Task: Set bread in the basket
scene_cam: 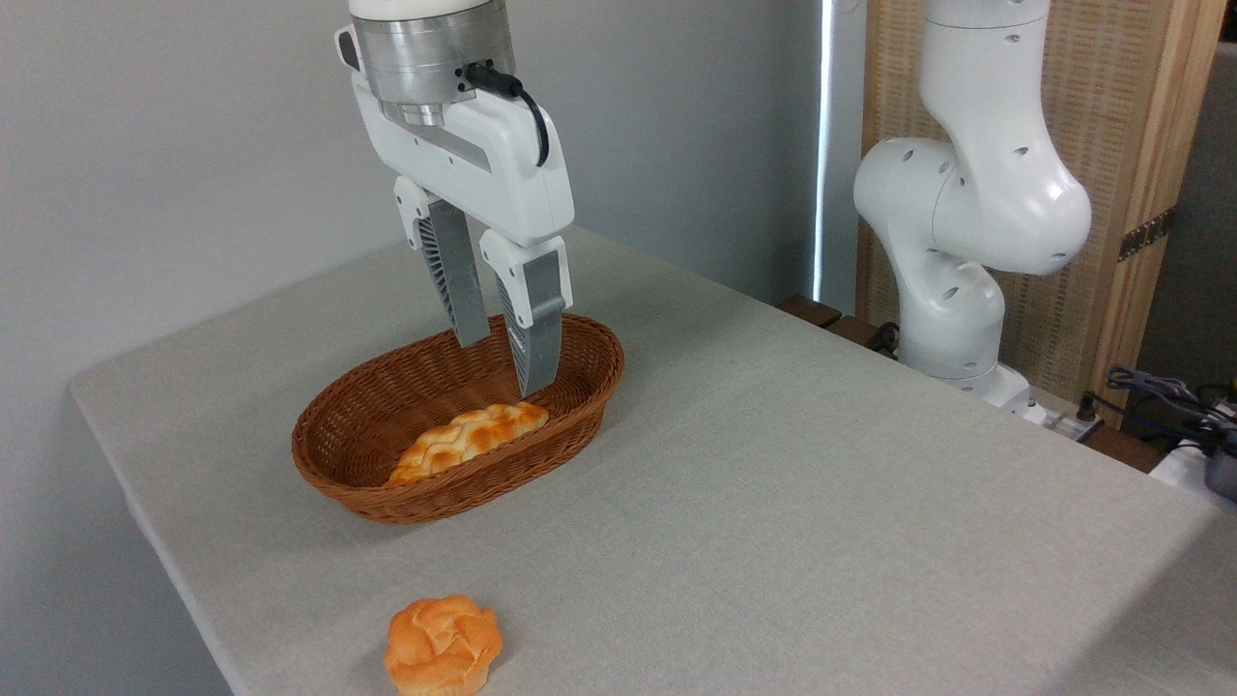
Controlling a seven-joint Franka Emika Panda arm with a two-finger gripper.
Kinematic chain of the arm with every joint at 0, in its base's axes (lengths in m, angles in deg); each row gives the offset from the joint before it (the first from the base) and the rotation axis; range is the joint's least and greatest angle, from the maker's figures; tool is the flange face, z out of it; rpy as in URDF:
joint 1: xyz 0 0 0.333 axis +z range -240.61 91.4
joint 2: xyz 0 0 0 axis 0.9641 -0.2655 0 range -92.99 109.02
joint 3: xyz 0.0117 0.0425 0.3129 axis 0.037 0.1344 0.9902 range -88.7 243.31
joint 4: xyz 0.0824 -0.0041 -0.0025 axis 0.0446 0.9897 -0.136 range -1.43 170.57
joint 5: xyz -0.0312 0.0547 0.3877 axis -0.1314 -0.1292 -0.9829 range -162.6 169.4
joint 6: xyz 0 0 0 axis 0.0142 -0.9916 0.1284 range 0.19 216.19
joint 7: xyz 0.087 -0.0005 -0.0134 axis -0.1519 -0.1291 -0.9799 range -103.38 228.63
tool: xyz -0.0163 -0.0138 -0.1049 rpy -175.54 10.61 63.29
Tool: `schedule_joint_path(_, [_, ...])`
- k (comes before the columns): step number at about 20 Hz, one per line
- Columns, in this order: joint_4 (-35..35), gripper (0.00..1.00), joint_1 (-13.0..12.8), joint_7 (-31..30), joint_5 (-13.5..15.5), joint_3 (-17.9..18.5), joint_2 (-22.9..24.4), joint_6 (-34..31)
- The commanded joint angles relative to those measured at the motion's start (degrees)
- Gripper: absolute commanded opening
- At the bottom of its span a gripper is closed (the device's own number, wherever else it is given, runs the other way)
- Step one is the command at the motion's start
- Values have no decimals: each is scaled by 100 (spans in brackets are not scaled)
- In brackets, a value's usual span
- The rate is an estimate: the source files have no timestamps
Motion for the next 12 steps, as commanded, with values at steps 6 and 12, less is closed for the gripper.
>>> schedule_joint_path(6, [169, 100, 23, 39, 41, 32, -173, 1182])
schedule_joint_path(12, [178, 100, 41, 13, 23, 155, -848, 2228])
